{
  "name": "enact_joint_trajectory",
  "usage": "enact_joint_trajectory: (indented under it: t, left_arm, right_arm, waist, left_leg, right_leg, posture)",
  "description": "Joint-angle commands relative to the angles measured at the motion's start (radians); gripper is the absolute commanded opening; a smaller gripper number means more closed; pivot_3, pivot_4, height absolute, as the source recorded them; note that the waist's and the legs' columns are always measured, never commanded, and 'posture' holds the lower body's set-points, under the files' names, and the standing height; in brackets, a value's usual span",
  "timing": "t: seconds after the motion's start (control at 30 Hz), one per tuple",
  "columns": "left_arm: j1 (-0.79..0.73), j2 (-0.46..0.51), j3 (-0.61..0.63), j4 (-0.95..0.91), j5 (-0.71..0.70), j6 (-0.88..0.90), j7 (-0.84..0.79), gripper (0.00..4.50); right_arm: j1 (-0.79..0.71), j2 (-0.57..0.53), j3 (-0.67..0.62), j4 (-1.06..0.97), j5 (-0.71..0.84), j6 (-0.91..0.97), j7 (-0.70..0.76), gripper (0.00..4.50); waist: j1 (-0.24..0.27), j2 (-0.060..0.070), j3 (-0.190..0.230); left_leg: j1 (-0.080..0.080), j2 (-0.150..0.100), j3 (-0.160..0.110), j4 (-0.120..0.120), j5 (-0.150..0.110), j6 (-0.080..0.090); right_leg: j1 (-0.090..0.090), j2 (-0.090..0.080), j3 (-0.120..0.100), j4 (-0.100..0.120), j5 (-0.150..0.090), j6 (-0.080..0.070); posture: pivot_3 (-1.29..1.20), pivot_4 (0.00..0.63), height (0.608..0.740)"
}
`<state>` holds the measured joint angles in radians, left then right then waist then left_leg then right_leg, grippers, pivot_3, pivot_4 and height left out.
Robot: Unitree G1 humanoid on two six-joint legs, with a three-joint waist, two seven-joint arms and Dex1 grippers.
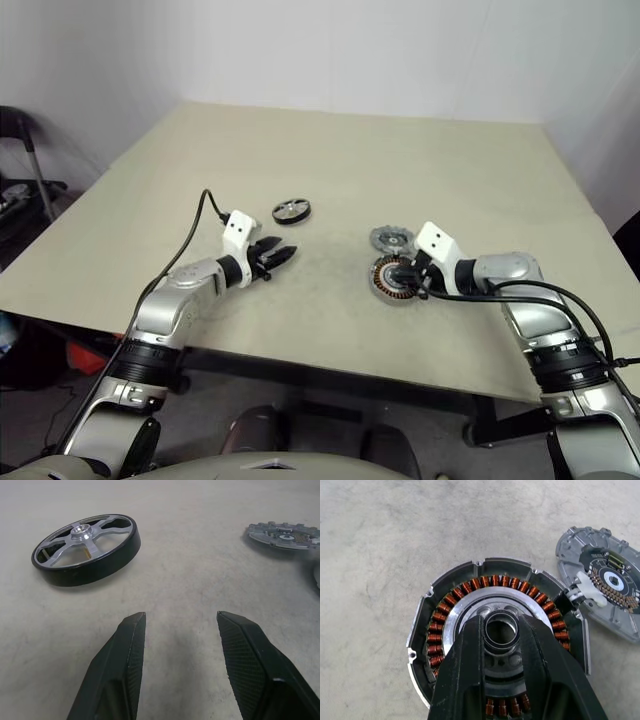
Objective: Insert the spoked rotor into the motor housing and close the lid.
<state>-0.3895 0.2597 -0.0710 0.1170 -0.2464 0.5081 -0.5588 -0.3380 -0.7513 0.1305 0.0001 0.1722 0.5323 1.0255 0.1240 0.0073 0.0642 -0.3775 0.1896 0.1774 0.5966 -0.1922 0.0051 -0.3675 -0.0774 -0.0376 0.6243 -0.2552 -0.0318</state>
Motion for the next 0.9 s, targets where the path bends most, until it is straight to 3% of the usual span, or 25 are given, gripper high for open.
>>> enact_joint_trajectory:
  t: [0.03,0.43,0.47,0.57,0.87,0.9]
  left_arm:
    - [-0.022,0.009,0.01,-0.013,0.004,-0.024,-0.004,2.39]
    - [-0.025,0.017,0.01,0.001,0.012,-0.031,-0.008,2.39]
    - [-0.024,0.018,0.009,0.002,0.012,-0.031,-0.008,2.39]
    - [-0.021,0.018,0.008,0.004,0.015,-0.033,-0.006,2.39]
    - [-0.022,0.015,0.003,0.013,0.025,-0.039,-0.007,2.39]
    - [-0.023,0.015,0.003,0.014,0.025,-0.04,-0.008,2.39]
  right_arm:
    - [-0.008,-0.004,-0.011,-0.005,0.001,-0.013,-0.005,0.57]
    - [-0.008,0.001,-0.009,-0.007,0.028,0.016,0.016,0.57]
    - [-0.009,0.001,-0.012,-0.011,0.033,0.017,0.019,1.32]
    - [-0.022,0.013,-0.041,-0.028,0.05,-0.011,0.005,2.2]
    - [-0.048,0.016,-0.04,0.006,0.046,-0.031,-0.008,2.2]
    - [-0.052,0.018,-0.042,0.014,0.046,-0.024,-0.014,2.03]
  waist:
    - [0.0,0.0,0.0]
    - [0.0,0.0,0.0]
    - [0.0,0.0,0.0]
    - [0.0,0.0,0.0]
    - [0.0,0.0,0.0]
    - [0.0,0.0,0.0]
  left_leg:
    - [0.0,0.0,0.0,0.0,0.0,0.0]
    - [0.001,0.0,0.0,0.0,0.0,0.0]
    - [0.001,0.0,0.0,0.0,0.0,0.0]
    - [0.001,0.0,0.0,0.0,0.0,0.0]
    - [0.0,0.0,0.0,0.0,0.0,0.0]
    - [0.0,0.0,0.0,0.0,0.0,0.0]
  right_leg:
    - [0.0,0.0,0.0,0.0,0.0,0.0]
    - [0.001,0.0,0.0,0.0,0.0,0.0]
    - [0.001,0.0,0.0,0.0,0.0,0.0]
    - [0.0,0.0,0.0,0.0,0.0,0.0]
    - [0.0,0.0,0.0,0.0,0.0,0.0]
    - [0.0,0.0,0.0,0.0,0.0,0.0]
  posture:
    - [0.0,0.0,0.74]
    - [0.0,0.0,0.74]
    - [0.0,0.0,0.74]
    - [0.0,0.0,0.74]
    - [0.0,0.0,0.74]
    - [0.0,0.0,0.74]
